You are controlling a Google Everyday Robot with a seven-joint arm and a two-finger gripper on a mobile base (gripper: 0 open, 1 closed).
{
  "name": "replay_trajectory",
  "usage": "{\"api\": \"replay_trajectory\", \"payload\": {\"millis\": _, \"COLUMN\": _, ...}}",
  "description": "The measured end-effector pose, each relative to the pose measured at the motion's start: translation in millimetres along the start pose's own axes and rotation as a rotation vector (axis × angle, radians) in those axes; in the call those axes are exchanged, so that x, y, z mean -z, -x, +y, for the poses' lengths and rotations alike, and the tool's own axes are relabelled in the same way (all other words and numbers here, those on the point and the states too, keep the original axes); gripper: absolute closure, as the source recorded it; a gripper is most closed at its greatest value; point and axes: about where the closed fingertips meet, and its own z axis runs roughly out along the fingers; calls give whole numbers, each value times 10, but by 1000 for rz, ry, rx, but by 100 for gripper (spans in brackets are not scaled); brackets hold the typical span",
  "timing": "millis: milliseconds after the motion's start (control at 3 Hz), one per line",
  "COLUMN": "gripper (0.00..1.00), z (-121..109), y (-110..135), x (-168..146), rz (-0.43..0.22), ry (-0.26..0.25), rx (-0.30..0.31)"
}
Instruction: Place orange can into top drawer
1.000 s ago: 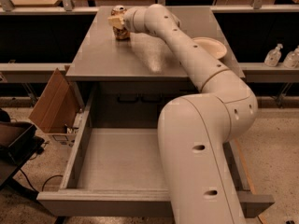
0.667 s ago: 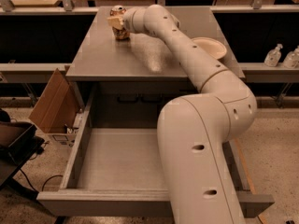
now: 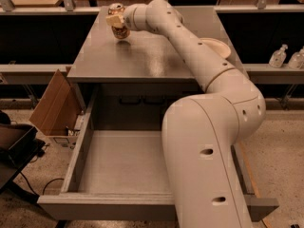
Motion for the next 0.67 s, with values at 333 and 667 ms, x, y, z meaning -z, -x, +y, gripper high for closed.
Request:
{"api": "replay_trajectory", "payload": {"millis": 333, "gripper": 100, "z": 54, "y": 346, "x": 419, "rz": -23, "ry": 16, "rx": 26}}
{"api": "replay_trajectory", "payload": {"millis": 667, "gripper": 100, "z": 347, "y": 709, "x": 1120, "rz": -16, "ry": 55, "rx": 13}}
